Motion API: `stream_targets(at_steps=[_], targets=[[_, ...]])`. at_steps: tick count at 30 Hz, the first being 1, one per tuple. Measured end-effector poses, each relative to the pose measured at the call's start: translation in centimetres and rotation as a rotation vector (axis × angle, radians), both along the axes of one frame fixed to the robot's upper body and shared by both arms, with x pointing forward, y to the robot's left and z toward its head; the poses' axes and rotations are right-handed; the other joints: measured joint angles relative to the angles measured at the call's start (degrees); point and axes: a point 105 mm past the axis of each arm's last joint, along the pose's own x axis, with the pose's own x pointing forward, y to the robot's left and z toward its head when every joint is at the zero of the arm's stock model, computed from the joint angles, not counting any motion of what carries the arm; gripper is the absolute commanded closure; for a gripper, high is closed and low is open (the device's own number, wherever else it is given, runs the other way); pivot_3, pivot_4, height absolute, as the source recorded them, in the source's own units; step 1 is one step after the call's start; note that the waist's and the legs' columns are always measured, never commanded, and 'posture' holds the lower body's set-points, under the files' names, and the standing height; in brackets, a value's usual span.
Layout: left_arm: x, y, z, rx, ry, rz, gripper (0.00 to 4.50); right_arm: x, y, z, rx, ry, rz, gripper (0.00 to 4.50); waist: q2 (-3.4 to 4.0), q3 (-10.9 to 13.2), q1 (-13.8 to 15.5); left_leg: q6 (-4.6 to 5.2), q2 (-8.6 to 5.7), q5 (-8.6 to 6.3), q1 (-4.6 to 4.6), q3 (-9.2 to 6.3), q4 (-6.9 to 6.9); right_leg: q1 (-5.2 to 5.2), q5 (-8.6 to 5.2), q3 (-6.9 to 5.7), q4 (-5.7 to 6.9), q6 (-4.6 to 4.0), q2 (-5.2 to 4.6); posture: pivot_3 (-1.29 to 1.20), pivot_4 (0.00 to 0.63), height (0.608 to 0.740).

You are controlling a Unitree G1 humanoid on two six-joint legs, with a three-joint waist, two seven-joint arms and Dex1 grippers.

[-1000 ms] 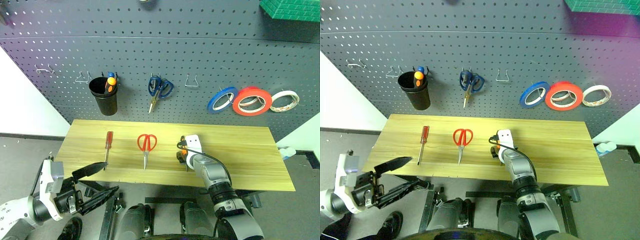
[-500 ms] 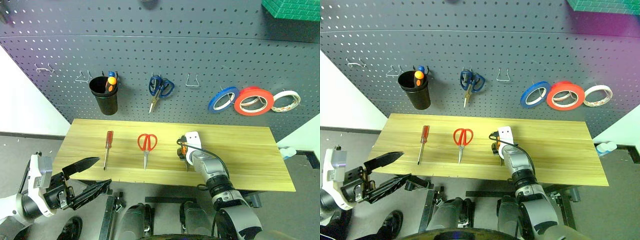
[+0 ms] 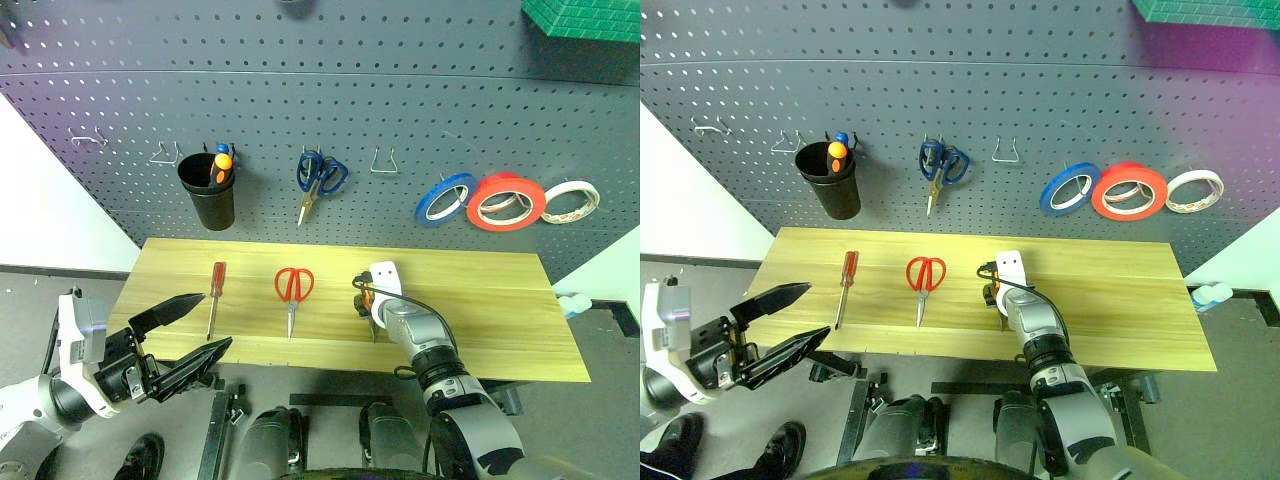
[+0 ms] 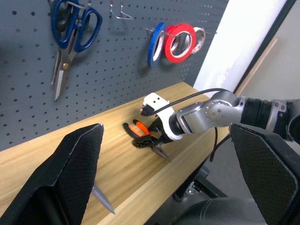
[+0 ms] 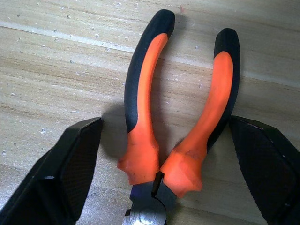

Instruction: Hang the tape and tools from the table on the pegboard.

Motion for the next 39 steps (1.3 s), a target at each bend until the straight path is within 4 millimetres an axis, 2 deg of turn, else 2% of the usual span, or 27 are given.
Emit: stream_targets(at_steps=[4,9,14,16,19,22,32,39], targets=[[0.0,-0.1,-0.1,0.0,0.007,0.0,0.0,0.0,0.1,0.0,-0.02,-0.001,0.016,2.33,-0.01,0.0,0.1,0.0,0.0,0.0,0.0,0.0,0.01,0.01,0.0,0.0,0.0,0.0,0.0,0.07,0.131,0.74],[-0.8,0.3,-1.0,0.001,0.028,-0.009,0.0,0.1,0.3,0.1,-0.035,-0.004,0.032,2.36,0.0,0.0,0.0,-0.01,0.0,-0.01,0.01,0.0,-0.01,0.0,0.0,0.0,-0.02,0.0,0.0,0.07,0.129,0.74],[-1.5,1.5,-2.3,0.008,0.041,-0.005,0.0,0.2,0.2,0.1,-0.041,-0.009,0.037,2.36,-0.01,0.0,0.0,-0.01,0.0,-0.01,0.0,-0.01,-0.01,-0.03,0.0,0.0,-0.02,-0.01,-0.01,0.06,0.129,0.74],[-1.8,2.4,-3.1,0.002,0.041,-0.008,0.0,0.2,0.2,0.1,-0.036,-0.013,0.041,2.36,0.01,0.0,0.0,-0.01,0.0,-0.02,0.0,-0.01,-0.02,-0.06,0.0,0.0,-0.03,-0.01,-0.01,0.06,0.126,0.74],[-2.6,4.9,-5.3,-0.012,0.072,0.015,0.0,0.1,0.3,0.1,0.007,-0.015,0.068,2.36,-0.02,0.0,0.0,-0.01,0.01,-0.02,-0.07,-0.01,-0.06,-0.15,-0.01,-0.01,-0.04,-0.01,-0.01,0.05,0.117,0.74],[-3.1,6.4,-6.5,-0.015,0.076,0.013,0.0,-0.2,0.5,0.2,0.103,-0.023,0.084,2.36,-0.08,0.0,0.0,-0.01,0.01,-0.02,-0.15,0.0,-0.06,-0.2,-0.01,-0.02,-0.08,-0.01,-0.02,0.05,0.109,0.74],[-2.0,5.7,-6.4,-0.005,0.02,-0.032,0.0,-1.6,0.1,0.7,0.272,-0.091,0.11,2.36,-0.11,0.0,-0.1,-0.02,0.01,-0.02,-0.19,0.01,-0.13,-0.23,0.0,-0.01,-0.07,0.0,-0.05,0.03,0.088,0.74],[-1.2,5.1,-6.6,0.005,0.01,-0.04,0.0,-1.4,1.9,4.3,0.462,-0.262,0.142,2.36,-0.15,-0.1,-0.1,-0.02,0.01,-0.02,-0.18,0.03,-0.13,-0.22,0.01,-0.01,-0.03,0.01,-0.03,0.01,0.073,0.74]])
